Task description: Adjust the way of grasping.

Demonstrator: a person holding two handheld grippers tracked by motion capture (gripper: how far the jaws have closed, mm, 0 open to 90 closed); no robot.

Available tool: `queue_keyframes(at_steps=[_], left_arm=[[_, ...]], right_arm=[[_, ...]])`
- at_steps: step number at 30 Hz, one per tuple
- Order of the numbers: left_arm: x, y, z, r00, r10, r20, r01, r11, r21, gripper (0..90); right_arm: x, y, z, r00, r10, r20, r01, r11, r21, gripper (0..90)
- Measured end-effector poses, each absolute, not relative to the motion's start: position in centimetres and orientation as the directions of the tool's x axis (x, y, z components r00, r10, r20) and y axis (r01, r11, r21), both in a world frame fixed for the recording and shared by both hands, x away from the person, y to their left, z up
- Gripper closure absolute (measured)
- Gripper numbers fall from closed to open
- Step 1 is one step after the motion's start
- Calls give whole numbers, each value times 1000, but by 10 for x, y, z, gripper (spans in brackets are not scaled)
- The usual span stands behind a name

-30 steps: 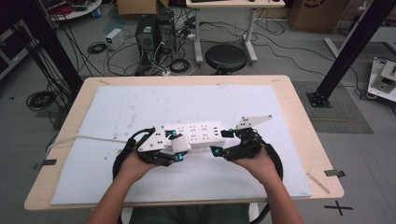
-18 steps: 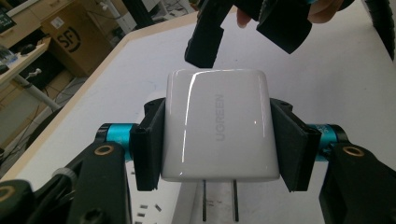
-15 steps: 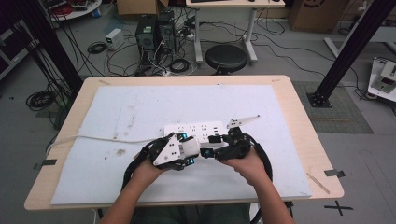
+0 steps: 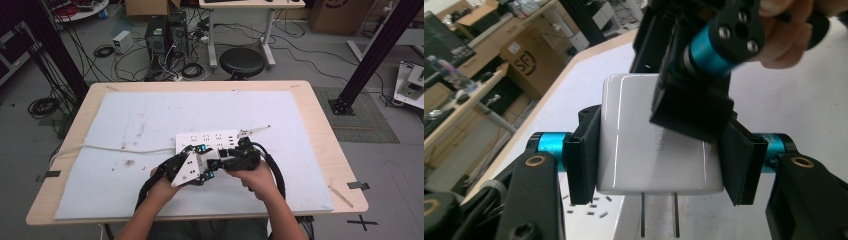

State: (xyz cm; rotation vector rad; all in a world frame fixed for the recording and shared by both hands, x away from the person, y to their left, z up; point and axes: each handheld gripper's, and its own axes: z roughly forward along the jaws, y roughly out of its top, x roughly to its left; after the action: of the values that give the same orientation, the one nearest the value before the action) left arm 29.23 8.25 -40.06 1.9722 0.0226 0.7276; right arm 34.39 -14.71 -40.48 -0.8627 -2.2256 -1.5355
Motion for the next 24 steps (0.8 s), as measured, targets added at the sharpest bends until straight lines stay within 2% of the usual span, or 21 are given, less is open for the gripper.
queue_keyframes(at_steps=[9, 16, 19, 21, 24], left_arm=[[293, 79, -400, 822, 311, 478, -285, -502, 817, 425], [293, 77, -400, 811, 295, 505, -299, -533, 792, 423], [296, 77, -400, 827, 288, 483, -276, -539, 795, 410], [295, 78, -399, 818, 303, 489, -266, -555, 788, 360], [295, 86, -394, 828, 332, 451, -224, -542, 810, 245]], right_arm=[[344, -144, -412, -782, 263, 565, 617, 195, 763, 528], [345, -143, -412, -767, 270, 581, 636, 201, 745, 578], [345, -144, -412, -763, 268, 589, 642, 208, 738, 612], [345, -146, -410, -761, 278, 586, 644, 214, 735, 624], [345, -156, -405, -764, 322, 559, 632, 202, 748, 630]])
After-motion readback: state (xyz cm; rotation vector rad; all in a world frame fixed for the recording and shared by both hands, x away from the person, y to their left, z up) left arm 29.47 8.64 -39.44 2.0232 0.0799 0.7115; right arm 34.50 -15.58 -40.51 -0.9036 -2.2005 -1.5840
